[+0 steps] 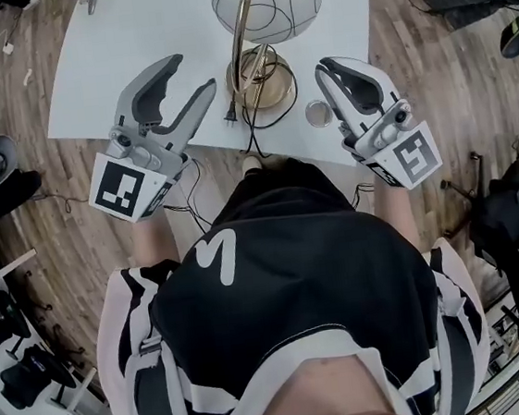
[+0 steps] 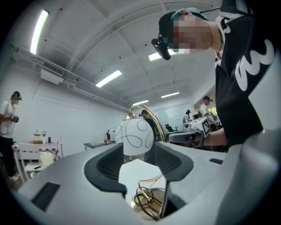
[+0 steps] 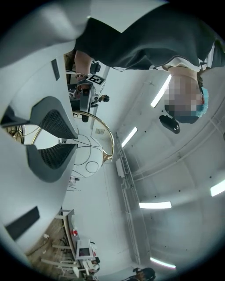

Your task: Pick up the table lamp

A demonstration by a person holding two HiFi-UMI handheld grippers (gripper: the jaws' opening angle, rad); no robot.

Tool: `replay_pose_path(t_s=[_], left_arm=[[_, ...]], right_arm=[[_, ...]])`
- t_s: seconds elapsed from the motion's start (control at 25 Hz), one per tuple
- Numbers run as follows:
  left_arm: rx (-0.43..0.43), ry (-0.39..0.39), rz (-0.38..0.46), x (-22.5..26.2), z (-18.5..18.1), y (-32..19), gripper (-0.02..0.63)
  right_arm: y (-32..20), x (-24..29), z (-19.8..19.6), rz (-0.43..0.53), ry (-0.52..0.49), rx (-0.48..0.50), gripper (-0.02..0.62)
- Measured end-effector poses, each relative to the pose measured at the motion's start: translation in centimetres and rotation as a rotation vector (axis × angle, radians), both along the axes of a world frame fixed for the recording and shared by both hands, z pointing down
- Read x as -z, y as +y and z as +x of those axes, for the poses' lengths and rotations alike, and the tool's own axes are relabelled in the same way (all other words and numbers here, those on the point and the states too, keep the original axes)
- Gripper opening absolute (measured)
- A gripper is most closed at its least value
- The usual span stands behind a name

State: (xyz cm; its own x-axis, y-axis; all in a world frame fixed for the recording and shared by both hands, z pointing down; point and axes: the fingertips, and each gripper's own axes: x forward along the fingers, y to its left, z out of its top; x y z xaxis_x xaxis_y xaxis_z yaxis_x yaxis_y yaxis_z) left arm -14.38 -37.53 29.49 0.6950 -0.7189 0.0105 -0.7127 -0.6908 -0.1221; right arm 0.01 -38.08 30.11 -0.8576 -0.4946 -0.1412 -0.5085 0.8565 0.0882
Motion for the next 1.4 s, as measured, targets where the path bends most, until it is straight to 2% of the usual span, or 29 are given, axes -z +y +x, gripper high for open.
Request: replay_pose_path(t_s=[0.04, 0.08, 0.12, 0.28, 0.56, 0.72, 0.84, 1.04, 1.24, 1.4], left_arm=[[-0.020, -0.015, -0.004, -0.4, 0.3, 0.2, 0.225], [-0.028, -0.030, -0.004, -0.7, 0.6, 0.3, 0.244], [-0.033, -0.042, -0.006, -1.1, 0.8, 0.5, 0.254], [-0.082, -0.033, -0.034, -2.2, 1.6, 1.0, 0.281], [-0.165, 0.012, -0.043, -2.9, 3.0, 1.0, 0.299], [-0.180, 0.021, -0.068, -4.1, 3.8, 0.8, 0.299], [-0.188, 0.070, -0.096, -4.9, 3.7, 0.1, 0.299], [-0.193, 0.119, -0.097, -5.1, 3.4, -0.8, 0.299], [-0.224, 0.080, -0.082, -5.1, 4.1, -0.6, 0.299], [-0.240, 0.080, -0.074, -4.6, 4.2, -0.7, 0.299]], right_arm=[[-0.1, -0.6, -0.2, -0.005, -0.003, 0.011, 0.046], [0.0, -1.2, -0.6, -0.012, 0.001, 0.022, 0.155], [0.0, -1.9, -1.0, -0.024, 0.014, 0.032, 0.193], [0.3, -4.6, -2.8, -0.077, 0.063, 0.074, 0.207], [-0.5, -7.9, -4.5, -0.112, 0.094, 0.101, 0.225], [-1.3, -10.4, -5.1, -0.143, 0.122, 0.109, 0.225], [-2.0, -12.5, -5.8, -0.165, 0.155, 0.112, 0.233], [-2.8, -14.2, -7.2, -0.186, 0.170, 0.110, 0.236], [-3.4, -15.6, -8.4, -0.200, 0.197, 0.115, 0.236], [-3.8, -16.1, -9.6, -0.220, 0.174, 0.117, 0.236]])
